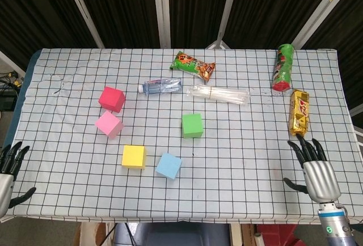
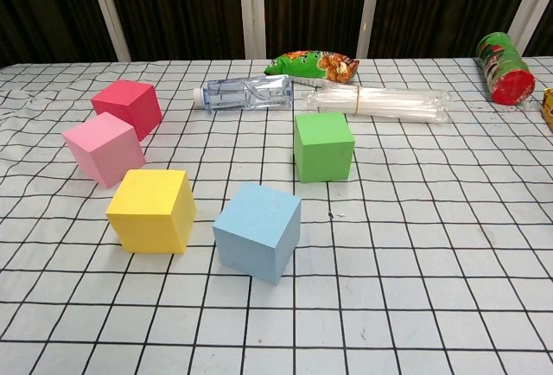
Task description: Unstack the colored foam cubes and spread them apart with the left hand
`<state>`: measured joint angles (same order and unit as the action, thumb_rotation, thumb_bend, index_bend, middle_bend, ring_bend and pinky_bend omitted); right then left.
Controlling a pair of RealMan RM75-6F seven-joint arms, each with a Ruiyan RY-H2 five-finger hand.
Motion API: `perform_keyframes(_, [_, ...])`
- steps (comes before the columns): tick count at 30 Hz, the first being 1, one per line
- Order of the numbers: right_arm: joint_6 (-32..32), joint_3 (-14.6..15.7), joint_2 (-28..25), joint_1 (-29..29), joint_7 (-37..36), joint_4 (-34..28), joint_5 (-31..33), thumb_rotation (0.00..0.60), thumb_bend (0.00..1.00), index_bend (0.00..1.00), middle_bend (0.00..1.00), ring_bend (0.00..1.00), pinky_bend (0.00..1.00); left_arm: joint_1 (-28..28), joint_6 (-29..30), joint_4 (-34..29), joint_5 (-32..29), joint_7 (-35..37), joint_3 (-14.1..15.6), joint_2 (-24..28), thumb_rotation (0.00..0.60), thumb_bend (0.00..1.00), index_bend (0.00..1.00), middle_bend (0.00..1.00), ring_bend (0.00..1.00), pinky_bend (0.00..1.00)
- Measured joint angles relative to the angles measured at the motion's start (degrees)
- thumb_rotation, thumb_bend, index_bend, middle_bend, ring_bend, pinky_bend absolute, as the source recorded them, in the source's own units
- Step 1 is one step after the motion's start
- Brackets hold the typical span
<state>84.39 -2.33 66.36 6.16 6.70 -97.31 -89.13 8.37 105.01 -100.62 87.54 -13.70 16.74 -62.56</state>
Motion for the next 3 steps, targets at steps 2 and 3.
perform_keyframes(2, [0.9,-0.03,-0.03,-0.34,0.19,-0.1,-0.34,0.6,0.06,0.16,0.03,0.14,0.0,-0.25,0.36,0.27,0.98,-0.06,-0.16,-0.4,0.6,0.0,0.04,0.0,0.0,0.16])
perform_keyframes(3, [1.22,-0.03,-0.06,-0.5,0.19,-0.19,-0.48,0.6,0.06,0.16,0.03,0.14,0.0,-0.64,0.52,0.47,1.61,-0.1,-0.35,-0.66,0.6,0.0,0.04,0.0,0.0,0.16])
